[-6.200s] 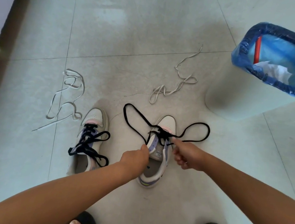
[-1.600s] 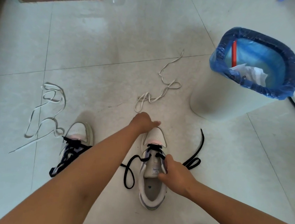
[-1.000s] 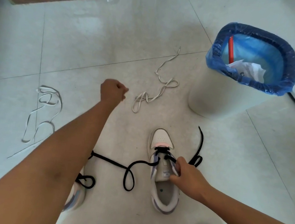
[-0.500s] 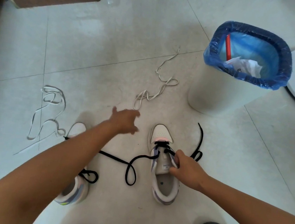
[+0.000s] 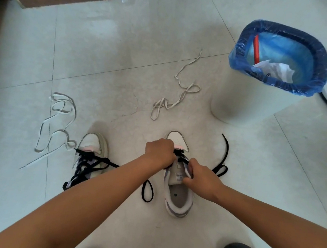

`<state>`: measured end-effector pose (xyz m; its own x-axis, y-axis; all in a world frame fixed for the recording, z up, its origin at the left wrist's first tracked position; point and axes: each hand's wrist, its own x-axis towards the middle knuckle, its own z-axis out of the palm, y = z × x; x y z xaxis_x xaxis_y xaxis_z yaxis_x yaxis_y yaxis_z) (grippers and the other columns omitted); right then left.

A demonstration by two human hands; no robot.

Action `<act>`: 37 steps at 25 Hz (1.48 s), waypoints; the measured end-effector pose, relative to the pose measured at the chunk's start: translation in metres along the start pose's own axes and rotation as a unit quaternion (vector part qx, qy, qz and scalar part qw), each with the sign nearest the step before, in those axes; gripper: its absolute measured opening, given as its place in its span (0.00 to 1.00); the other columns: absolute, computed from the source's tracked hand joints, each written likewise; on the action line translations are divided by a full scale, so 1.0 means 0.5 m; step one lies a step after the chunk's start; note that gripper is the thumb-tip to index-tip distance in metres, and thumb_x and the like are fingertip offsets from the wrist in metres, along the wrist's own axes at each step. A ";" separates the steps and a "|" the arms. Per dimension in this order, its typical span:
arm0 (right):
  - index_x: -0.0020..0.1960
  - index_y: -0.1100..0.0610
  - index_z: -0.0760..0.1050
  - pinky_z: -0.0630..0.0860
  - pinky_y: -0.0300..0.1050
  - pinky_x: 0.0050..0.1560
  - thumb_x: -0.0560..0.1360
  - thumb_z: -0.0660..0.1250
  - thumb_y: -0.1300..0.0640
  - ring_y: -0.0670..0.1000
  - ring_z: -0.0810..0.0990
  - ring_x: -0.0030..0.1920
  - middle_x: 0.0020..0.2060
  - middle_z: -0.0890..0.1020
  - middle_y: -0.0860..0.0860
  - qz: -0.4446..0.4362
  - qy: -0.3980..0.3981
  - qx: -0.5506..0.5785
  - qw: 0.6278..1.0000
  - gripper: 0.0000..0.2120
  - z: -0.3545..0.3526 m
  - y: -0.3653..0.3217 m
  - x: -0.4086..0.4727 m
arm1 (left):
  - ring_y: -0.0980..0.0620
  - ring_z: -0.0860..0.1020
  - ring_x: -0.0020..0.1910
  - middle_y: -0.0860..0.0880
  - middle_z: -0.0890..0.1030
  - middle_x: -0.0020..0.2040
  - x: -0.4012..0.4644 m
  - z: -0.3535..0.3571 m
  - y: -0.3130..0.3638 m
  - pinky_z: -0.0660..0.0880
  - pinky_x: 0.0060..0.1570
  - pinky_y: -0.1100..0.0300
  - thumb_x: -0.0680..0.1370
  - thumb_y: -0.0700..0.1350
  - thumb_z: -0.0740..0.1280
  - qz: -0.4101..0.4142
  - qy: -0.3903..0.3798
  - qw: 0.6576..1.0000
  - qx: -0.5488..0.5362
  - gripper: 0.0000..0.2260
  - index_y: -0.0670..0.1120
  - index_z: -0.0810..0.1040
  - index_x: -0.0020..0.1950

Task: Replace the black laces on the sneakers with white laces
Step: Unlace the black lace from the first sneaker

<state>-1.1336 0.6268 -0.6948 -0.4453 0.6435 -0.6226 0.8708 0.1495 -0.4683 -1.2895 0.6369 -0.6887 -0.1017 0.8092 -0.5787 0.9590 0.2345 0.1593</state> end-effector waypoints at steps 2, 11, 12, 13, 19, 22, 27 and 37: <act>0.38 0.47 0.56 0.60 0.42 0.29 0.73 0.63 0.52 0.45 0.66 0.30 0.32 0.69 0.46 0.002 -0.004 -0.002 1.000 0.15 0.003 -0.001 -0.001 | 0.48 0.77 0.51 0.48 0.78 0.53 0.004 -0.006 0.007 0.62 0.46 0.57 0.77 0.40 0.59 0.026 -0.023 0.995 0.097 0.09 0.46 0.74 0.56; 0.47 0.52 0.59 0.62 0.43 0.30 0.75 0.61 0.54 0.53 0.71 0.35 0.35 0.71 0.48 -0.045 0.009 -0.049 0.998 0.10 -0.025 -0.029 0.024 | 0.55 0.76 0.27 0.54 0.76 0.30 -0.009 -0.075 -0.093 0.67 0.32 0.63 0.66 0.44 0.71 0.363 0.227 0.778 0.459 0.05 0.51 0.78 0.38; 0.48 0.52 0.59 0.63 0.44 0.30 0.75 0.61 0.54 0.54 0.72 0.36 0.36 0.72 0.49 -0.046 0.021 -0.050 0.997 0.10 -0.028 -0.034 0.026 | 0.55 0.74 0.25 0.54 0.75 0.29 -0.008 -0.078 -0.102 0.67 0.30 0.64 0.64 0.43 0.71 0.361 0.244 0.774 0.459 0.05 0.51 0.77 0.36; 0.48 0.52 0.59 0.63 0.44 0.30 0.75 0.61 0.54 0.54 0.72 0.36 0.36 0.72 0.50 -0.045 0.035 -0.051 0.997 0.09 -0.031 -0.039 0.029 | 0.53 0.75 0.27 0.52 0.76 0.30 -0.007 -0.073 -0.102 0.67 0.29 0.64 0.65 0.42 0.71 0.332 0.238 0.807 0.427 0.05 0.49 0.77 0.37; 0.48 0.53 0.57 0.62 0.46 0.33 0.76 0.60 0.55 0.56 0.70 0.37 0.39 0.72 0.52 -0.041 0.050 -0.123 0.990 0.10 -0.032 -0.041 0.036 | 0.48 0.74 0.30 0.46 0.75 0.33 -0.003 0.002 -0.053 0.67 0.26 0.64 0.80 0.46 0.54 -0.099 -0.096 0.935 -0.327 0.14 0.41 0.69 0.37; 0.48 0.54 0.58 0.60 0.45 0.30 0.76 0.60 0.55 0.56 0.70 0.37 0.39 0.72 0.52 -0.033 0.037 -0.106 0.993 0.10 -0.036 -0.023 0.030 | 0.46 0.76 0.42 0.47 0.76 0.40 0.001 0.004 -0.070 0.67 0.38 0.59 0.81 0.45 0.52 0.016 -0.046 0.993 -0.111 0.13 0.42 0.71 0.41; 0.47 0.54 0.58 0.64 0.47 0.36 0.76 0.61 0.54 0.56 0.71 0.38 0.39 0.73 0.53 -0.062 0.013 -0.090 0.994 0.10 -0.018 -0.016 0.010 | 0.48 0.78 0.41 0.48 0.79 0.41 -0.005 -0.027 -0.130 0.60 0.36 0.60 0.71 0.38 0.62 0.102 0.154 0.910 0.370 0.08 0.46 0.76 0.47; 0.42 0.51 0.58 0.58 0.42 0.28 0.76 0.61 0.54 0.54 0.69 0.36 0.32 0.67 0.47 -0.042 0.009 -0.078 0.996 0.11 -0.013 -0.009 0.017 | 0.44 0.77 0.47 0.42 0.78 0.51 0.008 0.017 -0.142 0.69 0.42 0.56 0.82 0.42 0.53 -0.020 0.007 0.998 0.053 0.11 0.41 0.74 0.51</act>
<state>-1.1398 0.6363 -0.6940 -0.5146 0.6370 -0.5739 0.8535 0.3167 -0.4137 -1.3555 0.6189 -0.7091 -0.1441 0.8083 -0.5708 0.9766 0.2091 0.0495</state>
